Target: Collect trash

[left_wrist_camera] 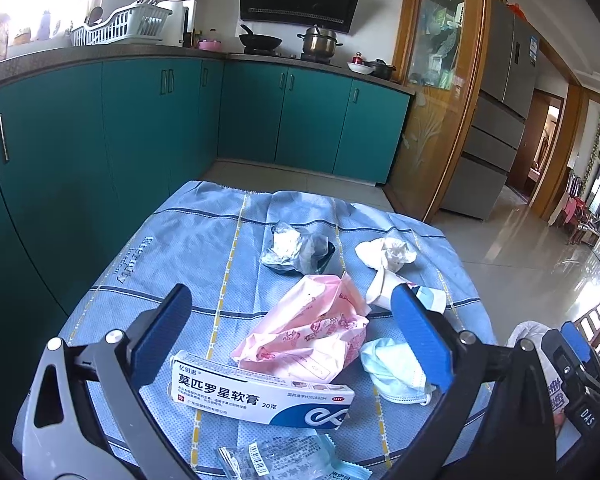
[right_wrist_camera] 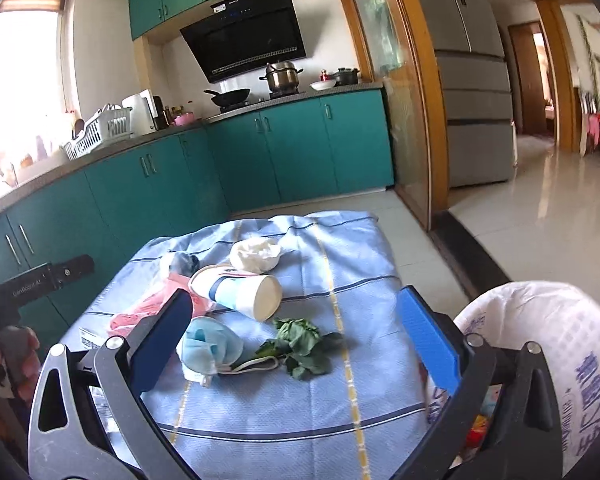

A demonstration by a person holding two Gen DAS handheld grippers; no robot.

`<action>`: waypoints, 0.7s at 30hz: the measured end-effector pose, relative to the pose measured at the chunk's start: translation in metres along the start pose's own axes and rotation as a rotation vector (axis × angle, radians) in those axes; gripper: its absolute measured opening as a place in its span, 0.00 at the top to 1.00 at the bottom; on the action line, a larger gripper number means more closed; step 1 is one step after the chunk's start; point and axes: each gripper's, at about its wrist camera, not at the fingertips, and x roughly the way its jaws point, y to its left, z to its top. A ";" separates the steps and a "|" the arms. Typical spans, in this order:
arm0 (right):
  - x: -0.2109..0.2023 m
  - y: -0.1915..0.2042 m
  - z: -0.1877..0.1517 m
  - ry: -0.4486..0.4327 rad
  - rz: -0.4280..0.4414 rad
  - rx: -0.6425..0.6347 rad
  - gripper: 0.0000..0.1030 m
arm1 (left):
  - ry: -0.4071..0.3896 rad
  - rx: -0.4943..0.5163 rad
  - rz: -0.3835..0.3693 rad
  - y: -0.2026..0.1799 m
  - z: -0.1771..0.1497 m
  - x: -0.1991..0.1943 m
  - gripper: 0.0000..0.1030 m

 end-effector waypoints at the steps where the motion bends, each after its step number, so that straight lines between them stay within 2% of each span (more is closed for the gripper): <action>1: -0.001 0.002 0.000 -0.004 -0.002 -0.013 0.03 | 0.001 0.002 0.001 0.000 0.000 0.000 0.04; 10: 0.003 0.020 -0.006 0.002 -0.048 -0.139 0.03 | 0.004 0.008 0.005 -0.002 -0.002 0.001 0.03; 21: 0.012 0.021 -0.009 0.051 -0.004 -0.139 0.03 | 0.010 0.006 0.012 0.001 -0.002 0.001 0.04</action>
